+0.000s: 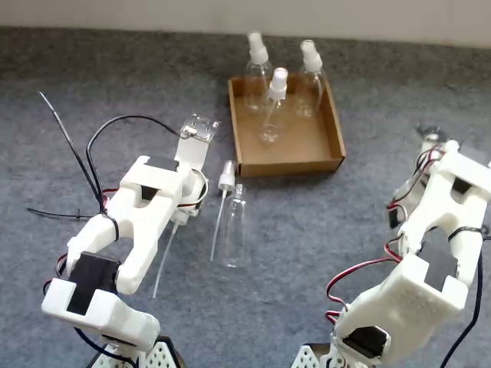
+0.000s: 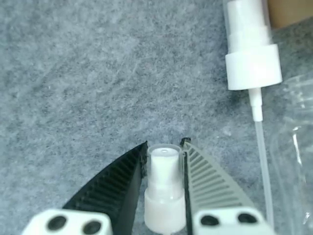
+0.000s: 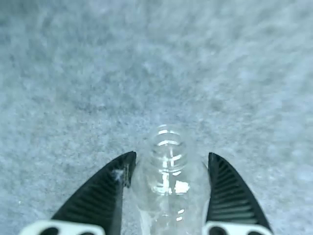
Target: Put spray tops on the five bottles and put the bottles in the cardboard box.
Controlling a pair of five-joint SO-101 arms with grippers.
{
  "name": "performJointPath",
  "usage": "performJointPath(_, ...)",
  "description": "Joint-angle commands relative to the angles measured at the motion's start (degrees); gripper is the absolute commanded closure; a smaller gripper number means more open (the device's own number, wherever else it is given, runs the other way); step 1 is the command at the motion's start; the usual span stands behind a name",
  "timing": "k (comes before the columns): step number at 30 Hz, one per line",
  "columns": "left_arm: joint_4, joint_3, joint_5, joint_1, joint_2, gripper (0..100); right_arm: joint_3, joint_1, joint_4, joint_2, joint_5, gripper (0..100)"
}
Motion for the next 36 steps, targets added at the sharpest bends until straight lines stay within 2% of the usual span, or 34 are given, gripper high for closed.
performJointPath(1,-1.2,-0.2,0.3,0.4,-2.8,92,-12.5,-1.2,7.2,-1.0,-3.0,86.1)
performJointPath(10,-1.2,-0.2,0.3,0.4,-2.8,92,-32.7,-6.5,19.0,-1.3,-9.0,86.1)
performJointPath(17,-1.1,-0.2,0.3,0.3,-2.8,92,-33.3,-13.3,19.3,-13.9,-13.5,86.1)
performJointPath(22,1.8,-4.1,0.4,-2.6,-6.2,94,-20.0,-22.2,15.4,-28.7,-16.3,89.3)
performJointPath(30,14.7,-22.0,0.3,-3.1,-24.0,97,11.5,-37.0,-5.1,-53.0,-22.2,89.7)
performJointPath(36,17.4,-39.5,1.2,-2.9,-32.4,97,31.4,-44.5,-19.8,-64.1,-25.1,89.7)
